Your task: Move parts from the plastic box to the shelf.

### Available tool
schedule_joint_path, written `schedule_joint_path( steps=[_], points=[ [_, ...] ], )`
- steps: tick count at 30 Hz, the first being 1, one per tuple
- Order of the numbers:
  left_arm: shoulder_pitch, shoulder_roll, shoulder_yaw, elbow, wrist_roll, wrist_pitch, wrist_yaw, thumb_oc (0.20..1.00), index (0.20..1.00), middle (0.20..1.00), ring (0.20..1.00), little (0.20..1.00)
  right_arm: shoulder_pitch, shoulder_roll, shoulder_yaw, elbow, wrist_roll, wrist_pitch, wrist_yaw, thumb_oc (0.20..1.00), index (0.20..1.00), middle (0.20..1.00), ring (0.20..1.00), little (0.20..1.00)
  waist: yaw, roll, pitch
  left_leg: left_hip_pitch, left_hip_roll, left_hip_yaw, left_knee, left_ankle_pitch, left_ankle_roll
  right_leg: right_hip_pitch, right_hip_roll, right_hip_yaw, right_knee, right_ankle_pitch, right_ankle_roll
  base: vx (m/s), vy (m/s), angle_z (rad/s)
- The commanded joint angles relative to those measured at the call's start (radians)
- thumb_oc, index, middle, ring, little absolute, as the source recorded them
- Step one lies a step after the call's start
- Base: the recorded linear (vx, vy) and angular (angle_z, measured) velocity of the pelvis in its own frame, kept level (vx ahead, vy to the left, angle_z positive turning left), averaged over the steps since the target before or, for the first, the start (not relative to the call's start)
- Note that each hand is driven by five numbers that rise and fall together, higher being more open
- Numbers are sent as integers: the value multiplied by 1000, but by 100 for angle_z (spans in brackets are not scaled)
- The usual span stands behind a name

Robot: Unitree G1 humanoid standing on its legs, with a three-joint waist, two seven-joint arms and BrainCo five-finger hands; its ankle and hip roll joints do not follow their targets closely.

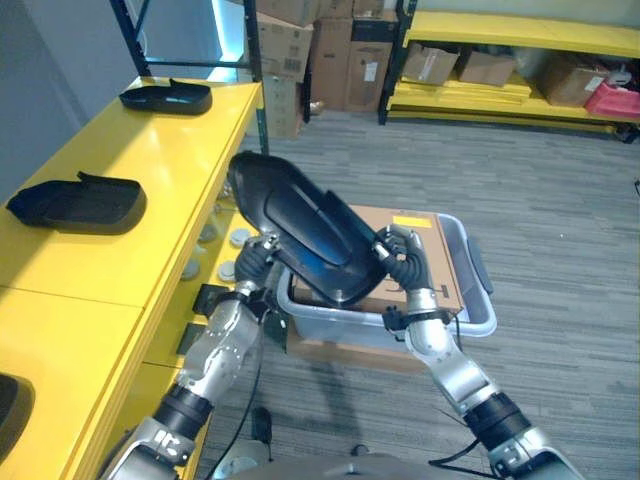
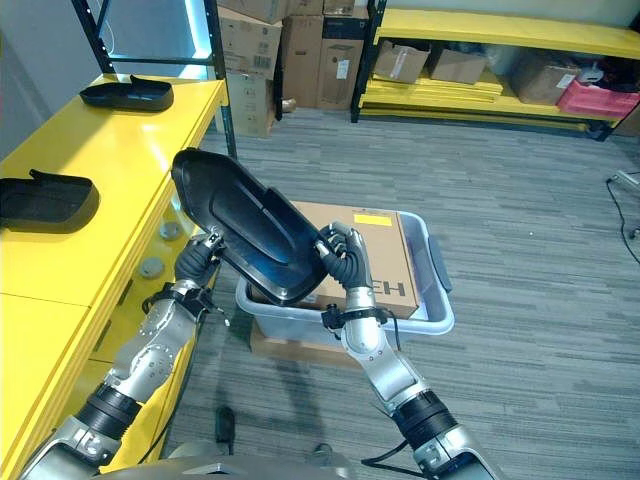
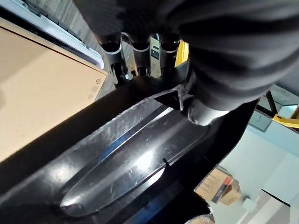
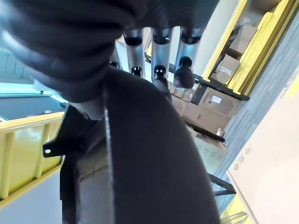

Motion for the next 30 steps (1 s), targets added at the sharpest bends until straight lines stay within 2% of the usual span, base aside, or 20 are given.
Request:
schedule_joint_path(
  steps=[1, 5, 9, 13, 14, 15, 16, 18, 19, 21, 22, 25, 26, 27, 29, 30],
  points=[
    [-183, -36, -97, 25, 17, 5, -225, 200, 200, 200, 200, 200, -114, 48, 81, -121, 68, -184, 138, 200, 200, 200, 200, 200, 25, -36, 2, 116, -17, 10, -2, -185, 25, -46, 0, 18, 31, -12, -15, -19, -47, 0],
    [-173, -8, -105, 26, 36, -21, -244, 200, 200, 200, 200, 200, -132, 45, 107, -125, 124, -206, 233, 200, 200, 200, 200, 200, 38, -29, 1, 114, -11, 2, -2, -179, 19, -44, 2, 6, 36, -23, -23, -22, -69, 1],
    [-146, 32, -82, -6, 58, -74, -234, 200, 200, 200, 200, 200, -142, 34, 125, -144, 187, -222, 336, 200, 200, 200, 200, 200, 61, -19, 7, 99, -1, -16, -2, -159, 4, -42, 9, -24, 36, -33, -34, -55, -101, 13],
    [-100, 74, -37, -82, 104, -160, -194, 200, 200, 200, 200, 200, -173, 33, 157, -169, 252, -222, 460, 200, 200, 200, 200, 200, 109, 3, 36, 53, 13, -58, -2, -107, -29, -51, 15, -66, 49, -47, -53, -101, -56, 27],
    [-99, 74, -37, -83, 104, -160, -194, 200, 200, 200, 200, 200, -174, 33, 157, -169, 254, -222, 461, 200, 200, 200, 200, 200, 107, 2, 36, 52, 13, -59, -2, -106, -30, -51, 15, -68, 49, -47, -54, -153, -80, 42],
    [-59, 104, 13, -149, 151, -208, -150, 200, 200, 200, 200, 200, -201, 47, 188, -173, 285, -220, 539, 200, 200, 200, 200, 200, 147, 19, 65, 12, 29, -62, -2, -61, -55, -50, 20, -101, 67, -59, -66, -106, -69, 42],
    [-55, 107, 18, -156, 149, -206, -150, 200, 200, 200, 200, 200, -203, 48, 190, -174, 286, -220, 543, 200, 200, 200, 200, 200, 149, 21, 68, 10, 32, -59, -2, -57, -56, -50, 20, -106, 70, -60, -67, -123, -83, 43],
    [-32, 118, 41, -181, 154, -224, -148, 200, 200, 200, 200, 200, -201, 56, 196, -178, 287, -224, 568, 200, 200, 200, 200, 200, 157, 28, 82, 3, 54, -17, -2, -37, -62, -48, 20, -137, 87, -65, -71, -50, -45, 42],
    [-10, 126, 66, -201, 173, -245, -142, 200, 200, 200, 200, 200, -195, 64, 199, -196, 282, -214, 589, 200, 200, 200, 200, 200, 157, 34, 102, 4, 82, 57, 5, -19, -66, -47, 16, -176, 108, -66, -73, -51, -44, 59],
    [18, 136, 89, -223, 176, -258, -147, 200, 200, 200, 200, 200, -185, 69, 203, -203, 273, -218, 597, 200, 200, 200, 200, 200, 158, 37, 119, 8, 94, 105, 26, -9, -69, -44, 9, -205, 126, -64, -73, -47, -27, 126],
    [67, 150, 131, -254, 231, -301, -114, 200, 200, 200, 200, 200, -173, 72, 212, -201, 278, -242, 598, 200, 200, 200, 200, 200, 169, 29, 133, 9, 89, 136, 99, -41, -60, -41, -11, -234, 145, -64, -72, -57, -22, 163],
    [108, 188, 175, -287, 416, -343, -77, 200, 200, 200, 200, 200, -162, 71, 209, -199, 307, -268, 607, 200, 200, 200, 200, 200, 183, 10, 129, 17, 63, 176, 179, -114, -34, -37, -36, -272, 147, -51, -68, -50, -39, 84],
    [125, 206, 203, -314, 426, -352, -90, 200, 200, 200, 200, 200, -149, 64, 203, -206, 335, -285, 622, 200, 200, 200, 200, 200, 189, -1, 125, 36, 46, 208, 236, -179, -28, -21, -46, -292, 145, -59, -58, -20, -44, 82],
    [136, 214, 220, -336, 444, -353, -90, 200, 200, 200, 200, 200, -138, 60, 202, -218, 340, -293, 620, 200, 200, 200, 200, 200, 191, -5, 121, 42, 33, 235, 265, -212, -17, -11, -50, -316, 137, -53, -54, -19, -19, 90],
    [138, 235, 243, -367, 480, -361, -89, 200, 200, 200, 200, 200, -132, 58, 203, -234, 337, -308, 622, 200, 200, 200, 200, 200, 197, -7, 109, 59, 0, 262, 265, -259, 0, 1, -53, -348, 121, -44, -46, -48, 63, 120],
    [139, 250, 260, -390, 494, -372, -85, 200, 200, 200, 200, 200, -129, 59, 209, -248, 329, -322, 618, 200, 200, 200, 200, 200, 206, 4, 91, 88, -30, 266, 202, -260, 9, 6, -43, -367, 116, -48, -39, 1, 120, 138]
  ],
)
